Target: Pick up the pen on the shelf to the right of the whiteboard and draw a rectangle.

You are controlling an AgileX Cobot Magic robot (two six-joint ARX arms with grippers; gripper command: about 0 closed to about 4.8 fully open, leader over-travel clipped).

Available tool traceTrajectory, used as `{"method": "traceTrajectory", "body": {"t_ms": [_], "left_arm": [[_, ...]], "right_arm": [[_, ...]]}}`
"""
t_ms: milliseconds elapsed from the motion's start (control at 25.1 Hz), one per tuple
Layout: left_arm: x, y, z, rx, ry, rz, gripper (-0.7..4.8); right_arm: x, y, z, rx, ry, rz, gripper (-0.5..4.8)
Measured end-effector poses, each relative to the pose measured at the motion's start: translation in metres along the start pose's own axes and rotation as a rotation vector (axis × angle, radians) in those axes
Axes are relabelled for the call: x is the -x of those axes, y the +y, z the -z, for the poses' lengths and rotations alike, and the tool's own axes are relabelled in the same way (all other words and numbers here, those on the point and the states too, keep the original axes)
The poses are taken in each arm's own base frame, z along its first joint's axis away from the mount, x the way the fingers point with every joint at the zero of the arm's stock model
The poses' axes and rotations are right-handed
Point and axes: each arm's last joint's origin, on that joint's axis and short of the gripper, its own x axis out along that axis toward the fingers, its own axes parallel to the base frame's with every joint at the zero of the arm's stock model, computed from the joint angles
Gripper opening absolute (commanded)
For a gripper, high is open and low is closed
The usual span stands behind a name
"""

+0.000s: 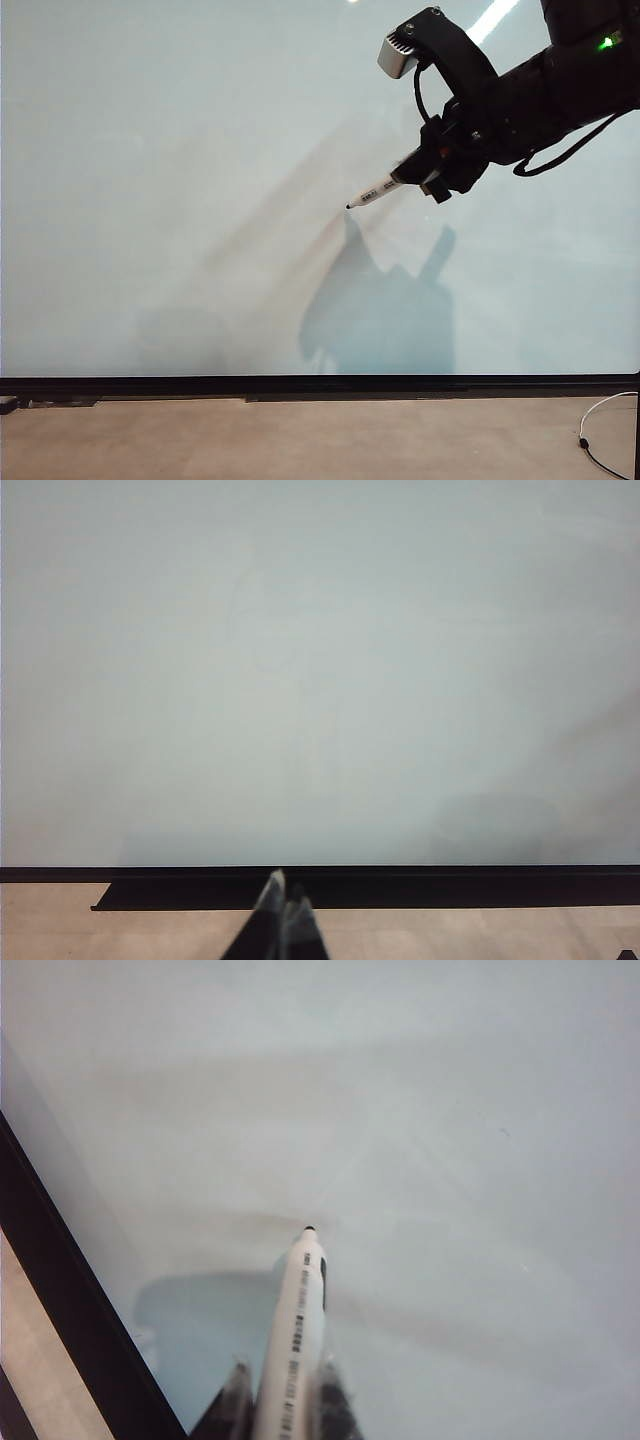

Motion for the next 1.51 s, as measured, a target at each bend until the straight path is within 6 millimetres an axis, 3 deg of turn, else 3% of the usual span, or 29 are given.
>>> {"method": "traceTrajectory", "body": {"t_ms": [796,1512], "left_arm": [[0.0,0.0,0.0,0.0,0.0,0.0,-0.04],[0.0,0.0,0.0,0.0,0.0,0.0,-0.05]], "right_arm": [[-0.012,-0.005,-0.002,0.005,-0.001,-0.032,-0.06],[-0.001,-0.014,-0.018,0.024,-0.051,0.011,-0.06]]}}
